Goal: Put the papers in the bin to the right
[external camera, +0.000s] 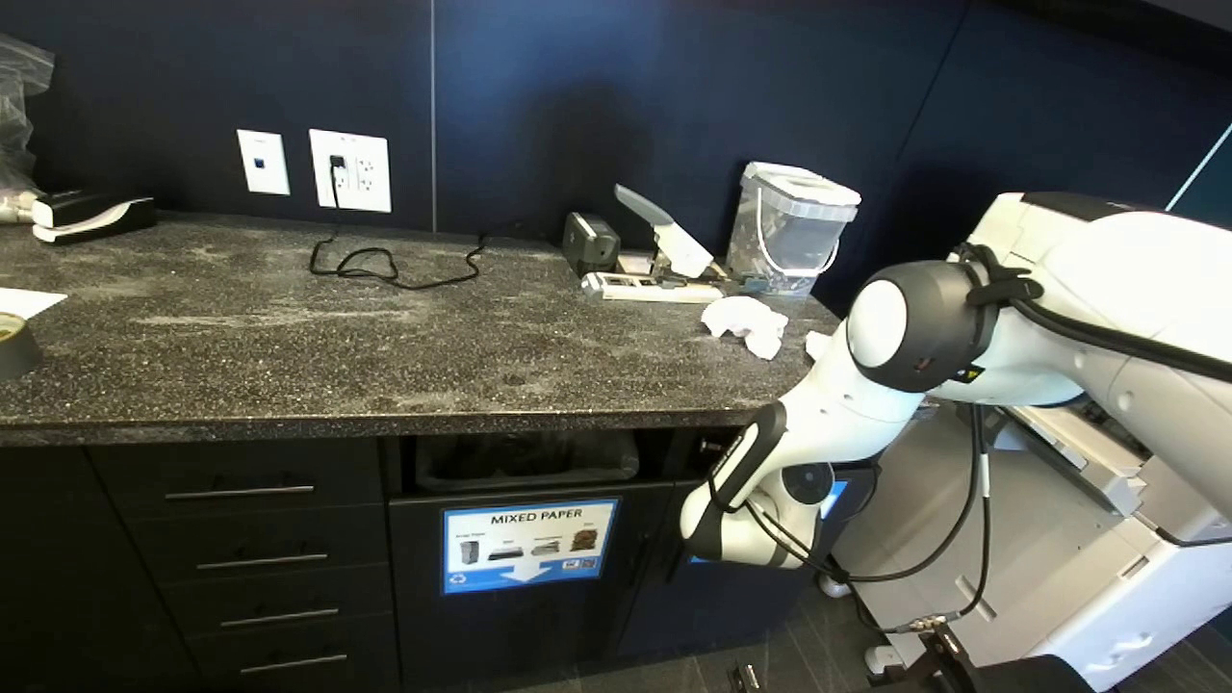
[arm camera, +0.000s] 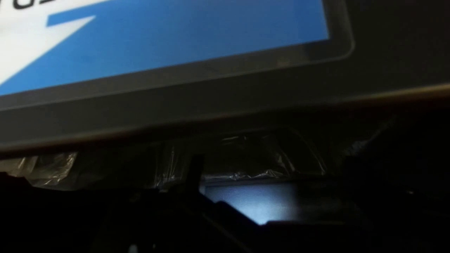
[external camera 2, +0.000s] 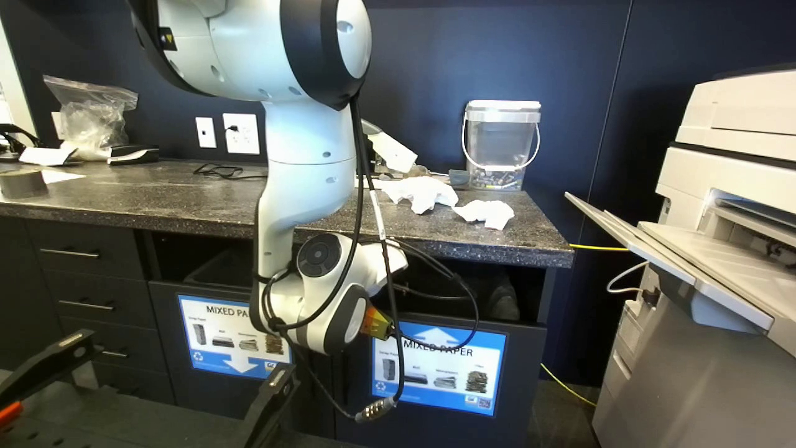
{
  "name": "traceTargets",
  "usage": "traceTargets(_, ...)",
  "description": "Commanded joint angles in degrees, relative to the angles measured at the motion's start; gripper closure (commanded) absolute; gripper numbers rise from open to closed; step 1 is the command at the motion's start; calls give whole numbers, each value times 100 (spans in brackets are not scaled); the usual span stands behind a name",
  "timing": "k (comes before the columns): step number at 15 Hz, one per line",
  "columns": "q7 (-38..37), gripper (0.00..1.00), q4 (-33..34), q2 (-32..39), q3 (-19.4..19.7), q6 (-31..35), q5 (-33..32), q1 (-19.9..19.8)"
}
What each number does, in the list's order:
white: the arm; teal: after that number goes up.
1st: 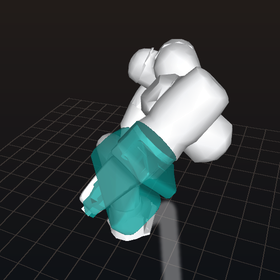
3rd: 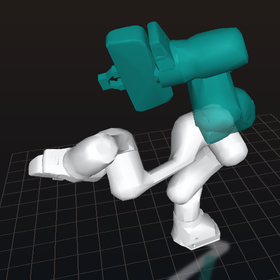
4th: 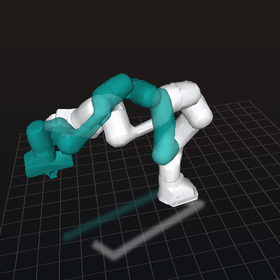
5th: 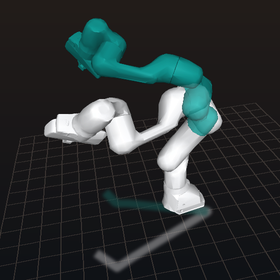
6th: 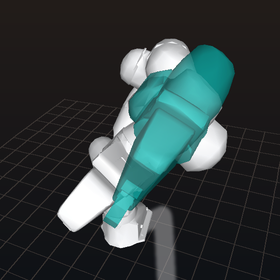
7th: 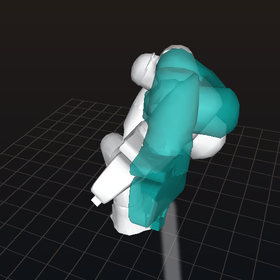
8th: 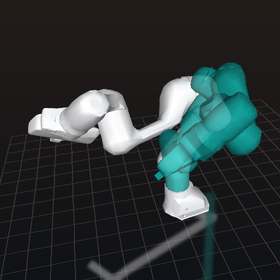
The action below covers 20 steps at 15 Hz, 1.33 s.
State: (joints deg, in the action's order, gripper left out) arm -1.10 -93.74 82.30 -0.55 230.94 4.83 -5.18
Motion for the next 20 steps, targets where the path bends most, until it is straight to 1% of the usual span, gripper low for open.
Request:
traceTargets(1,111,0,-192,-225,202,-52,-79,119)
traceTargets(5,238,0,-719,-593,345,22,-211,136)
traceTargets(8,373,0,-1368,-1096,466,-204,-381,154)
traceTargets(11,399,0,-2182,-1794,496,-1029,-928,47)
traceTargets(14,515,0,-2977,-2609,557,-1871,-1299,29)
traceTargets(19,931,0,-3954,-3989,778,-3397,-1403,202)
traceTargets(20,1040,0,-4138,-4316,896,-3734,-1362,316)
